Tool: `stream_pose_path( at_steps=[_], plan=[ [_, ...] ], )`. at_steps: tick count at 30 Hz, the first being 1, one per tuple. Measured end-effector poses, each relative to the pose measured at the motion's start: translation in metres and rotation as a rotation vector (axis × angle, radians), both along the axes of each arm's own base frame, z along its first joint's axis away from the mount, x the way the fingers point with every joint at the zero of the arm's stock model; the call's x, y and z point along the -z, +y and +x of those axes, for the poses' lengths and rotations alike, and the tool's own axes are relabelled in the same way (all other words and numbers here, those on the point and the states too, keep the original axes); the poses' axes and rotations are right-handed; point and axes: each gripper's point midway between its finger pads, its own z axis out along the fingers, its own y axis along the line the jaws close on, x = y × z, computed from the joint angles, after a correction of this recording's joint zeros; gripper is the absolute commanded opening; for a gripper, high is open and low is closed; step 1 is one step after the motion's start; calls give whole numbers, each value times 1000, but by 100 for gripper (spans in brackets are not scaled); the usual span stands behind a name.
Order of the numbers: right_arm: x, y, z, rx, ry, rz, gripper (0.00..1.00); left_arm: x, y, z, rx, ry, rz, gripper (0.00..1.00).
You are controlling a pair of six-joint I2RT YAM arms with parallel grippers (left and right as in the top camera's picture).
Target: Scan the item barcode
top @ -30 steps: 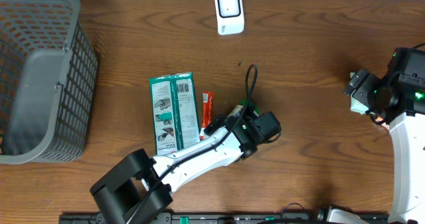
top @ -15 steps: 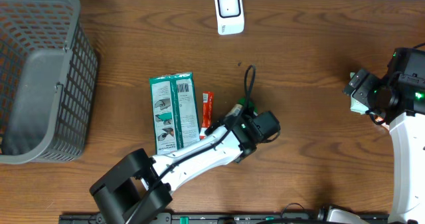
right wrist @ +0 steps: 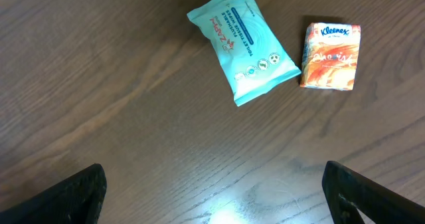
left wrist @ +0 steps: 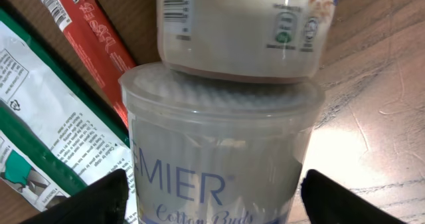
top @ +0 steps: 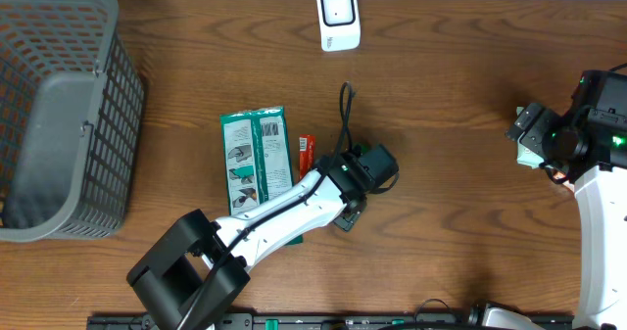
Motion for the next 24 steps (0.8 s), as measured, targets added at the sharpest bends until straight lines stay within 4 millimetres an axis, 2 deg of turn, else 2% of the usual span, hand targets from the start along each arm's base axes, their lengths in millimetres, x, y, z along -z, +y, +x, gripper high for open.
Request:
stream_pose_path(
  at_steps=[6,13,23,24],
  plan=[
    [0,0,0,0,0,0,99,2,0,-1,1,7,-4,86],
    [0,0,0,0,0,0,99,16,10,-9,-6,50,4,86],
    [0,0,0,0,0,0,99,18,1,-5,16,55,-45,84],
    [0,0,0,0,0,0,99,18,1,-5,19,55,-44,81]
  ],
)
